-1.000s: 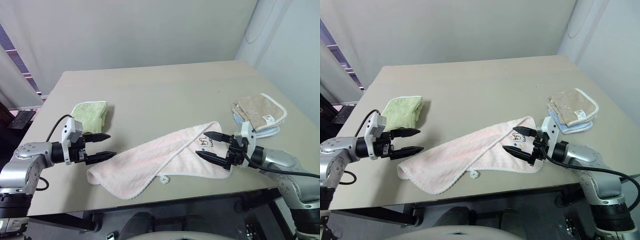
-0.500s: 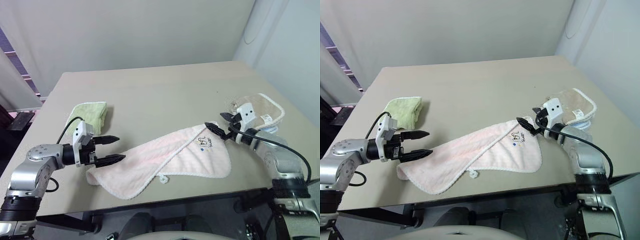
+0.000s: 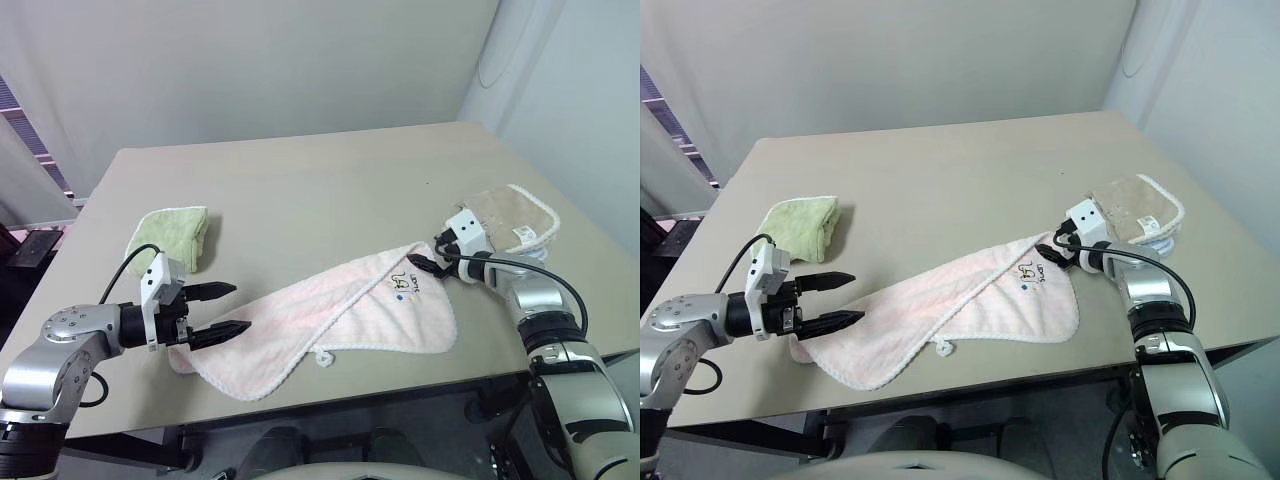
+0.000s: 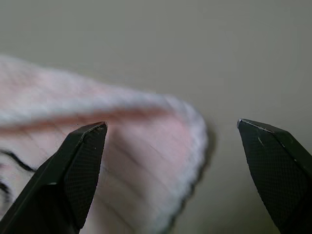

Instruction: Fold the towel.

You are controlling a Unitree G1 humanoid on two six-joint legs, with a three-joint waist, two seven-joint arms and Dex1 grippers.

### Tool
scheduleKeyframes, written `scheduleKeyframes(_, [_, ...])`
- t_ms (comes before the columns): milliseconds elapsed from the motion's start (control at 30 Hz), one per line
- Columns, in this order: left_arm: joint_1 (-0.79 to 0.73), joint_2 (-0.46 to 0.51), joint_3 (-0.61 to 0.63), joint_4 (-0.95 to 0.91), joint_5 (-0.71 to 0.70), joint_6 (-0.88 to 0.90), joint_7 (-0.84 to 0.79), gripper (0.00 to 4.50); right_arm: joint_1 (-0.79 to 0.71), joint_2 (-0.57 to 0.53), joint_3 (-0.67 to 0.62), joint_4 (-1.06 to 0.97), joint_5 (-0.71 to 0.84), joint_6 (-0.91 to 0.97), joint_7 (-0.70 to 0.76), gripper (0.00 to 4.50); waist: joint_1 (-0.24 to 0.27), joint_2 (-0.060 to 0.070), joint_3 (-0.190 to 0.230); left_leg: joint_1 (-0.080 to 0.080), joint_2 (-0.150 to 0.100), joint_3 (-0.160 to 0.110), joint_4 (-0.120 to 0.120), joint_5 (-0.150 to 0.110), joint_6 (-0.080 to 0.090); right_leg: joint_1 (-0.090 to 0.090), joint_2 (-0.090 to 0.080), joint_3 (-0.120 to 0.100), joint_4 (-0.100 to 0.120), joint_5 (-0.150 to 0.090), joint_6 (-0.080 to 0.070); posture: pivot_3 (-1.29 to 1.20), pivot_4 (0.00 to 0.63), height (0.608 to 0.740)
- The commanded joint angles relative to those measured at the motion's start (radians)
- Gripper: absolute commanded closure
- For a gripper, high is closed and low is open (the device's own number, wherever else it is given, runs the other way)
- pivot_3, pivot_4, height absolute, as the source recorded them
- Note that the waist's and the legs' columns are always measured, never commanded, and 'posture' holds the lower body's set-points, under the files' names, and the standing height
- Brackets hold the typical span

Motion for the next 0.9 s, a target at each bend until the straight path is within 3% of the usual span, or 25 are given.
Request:
scheduleKeyframes(33, [0.0, 0.004, 0.034, -0.039, -0.019, -0.002, 0.019, 0.0, -0.074, 0.012, 0.014, 0.088, -0.044, -0.061, 0.013, 0.02, -0.004, 0.0, 0.0, 0.0, 0.0, 0.0, 0.0, 0.0, 0.0, 0.0, 0.001, 0.0, 0.0, 0.0, 0.0, 0.0, 0.0, 0.74])
scheduleKeyframes(633, [0.04, 0.012, 0.076, -0.097, -0.063, 0.023, 0.084, 0.0, -0.252, 0.121, 0.033, 0.374, -0.154, -0.204, -0.033, 0.02, -0.037, 0.002, 0.001, 0.014, 0.001, -0.004, -0.003, 0.001, -0.002, 0.009, 0.004, 0.003, 0.003, 0.0, -0.001, 0.0, 0.0, 0.74])
scheduleKeyframes(733, [0.049, 0.01, 0.075, -0.093, -0.057, 0.013, 0.082, 0.0, -0.261, 0.121, 0.028, 0.4, -0.17, -0.198, -0.071, 0.61, -0.041, 0.002, 0.001, 0.014, 0.0, -0.004, -0.003, 0.001, -0.002, 0.009, 0.004, 0.003, 0.003, 0.0, -0.001, 0.0, 0.0, 0.74])
scheduleKeyframes(900, [0.06, 0.008, 0.075, -0.069, -0.047, -0.012, 0.073, 0.0, -0.264, 0.108, 0.016, 0.42, -0.177, -0.208, -0.106, 2.41, -0.046, 0.002, 0.001, 0.014, 0.0, -0.004, -0.003, 0.001, -0.002, 0.009, 0.004, 0.003, 0.003, 0.0, -0.001, 0.0, 0.0, 0.74])
